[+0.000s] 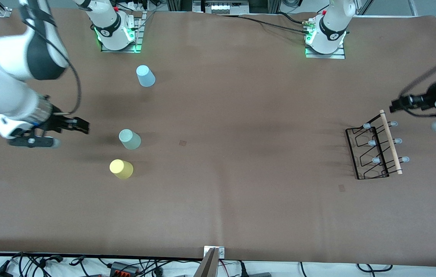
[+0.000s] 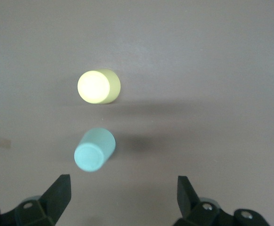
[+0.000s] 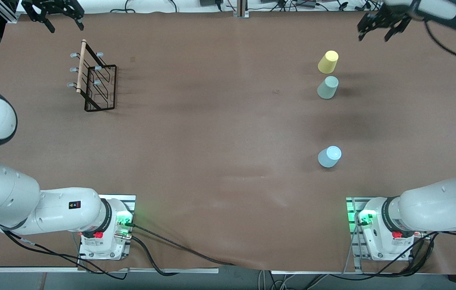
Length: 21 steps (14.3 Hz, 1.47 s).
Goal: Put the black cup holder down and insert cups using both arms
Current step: 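Lower the right gripper onto the teal cup while the left gripper reaches the rack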
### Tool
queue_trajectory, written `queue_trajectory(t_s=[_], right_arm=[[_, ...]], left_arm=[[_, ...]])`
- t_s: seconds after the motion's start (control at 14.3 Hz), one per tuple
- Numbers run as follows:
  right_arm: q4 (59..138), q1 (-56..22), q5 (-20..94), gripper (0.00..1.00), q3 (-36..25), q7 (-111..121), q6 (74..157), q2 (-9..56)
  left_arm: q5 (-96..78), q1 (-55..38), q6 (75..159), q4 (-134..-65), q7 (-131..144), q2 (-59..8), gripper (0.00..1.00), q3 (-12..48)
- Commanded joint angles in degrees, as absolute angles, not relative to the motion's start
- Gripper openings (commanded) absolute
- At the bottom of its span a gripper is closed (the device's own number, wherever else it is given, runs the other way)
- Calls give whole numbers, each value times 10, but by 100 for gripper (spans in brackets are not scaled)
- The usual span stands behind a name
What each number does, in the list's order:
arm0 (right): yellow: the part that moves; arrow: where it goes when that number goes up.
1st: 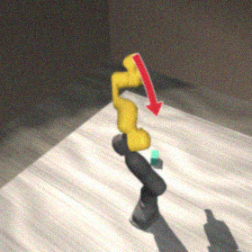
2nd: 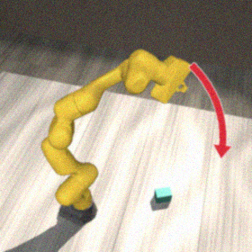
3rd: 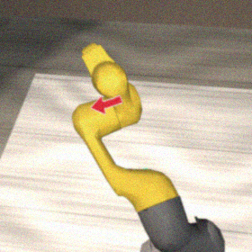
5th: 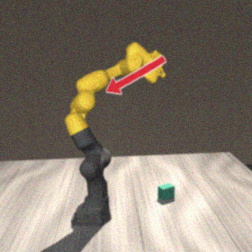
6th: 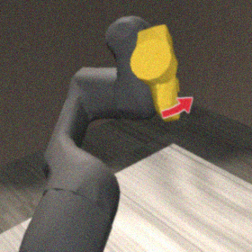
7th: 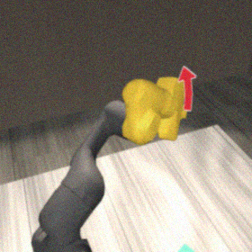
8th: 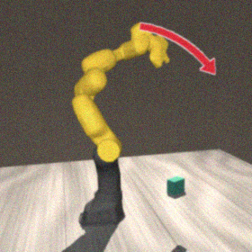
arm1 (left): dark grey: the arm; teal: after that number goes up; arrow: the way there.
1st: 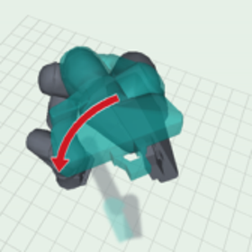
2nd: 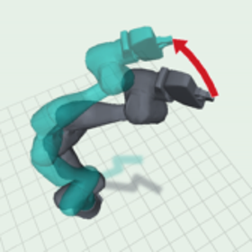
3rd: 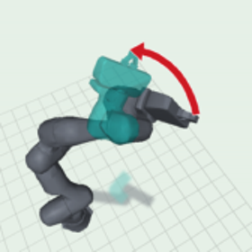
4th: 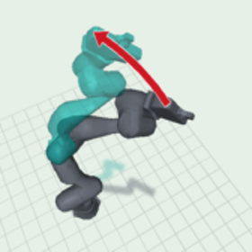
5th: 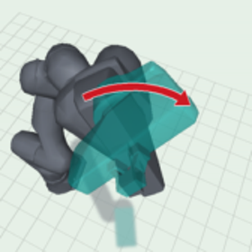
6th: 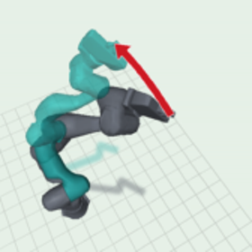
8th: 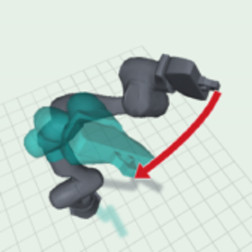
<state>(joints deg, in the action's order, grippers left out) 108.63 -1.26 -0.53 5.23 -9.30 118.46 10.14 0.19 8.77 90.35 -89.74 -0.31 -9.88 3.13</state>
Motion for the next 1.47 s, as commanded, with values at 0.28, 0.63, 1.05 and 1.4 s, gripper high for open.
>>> queue_trajectory(t_s=[0.28, 0.63, 1.05, 1.4], right_arm=[[1274, -81, -2, 100, 51, -205, 1408, 87], [1287, -98, -5, 100, 50, -198, 1451, 122], [1288, -98, -12, 100, 50, -192, 1515, 170], [1295, -98, -12, 100, 50, -192, 1521, 178]], left_arm=[[51, 134, 1100, -943, -72, -170, 100, 34], [51, 138, 1245, -1069, -74, -160, 97, 35], [51, 147, 1289, -1124, -101, -151, 73, 37], [51, 147, 1284, -1129, -101, -149, 36, 39]])
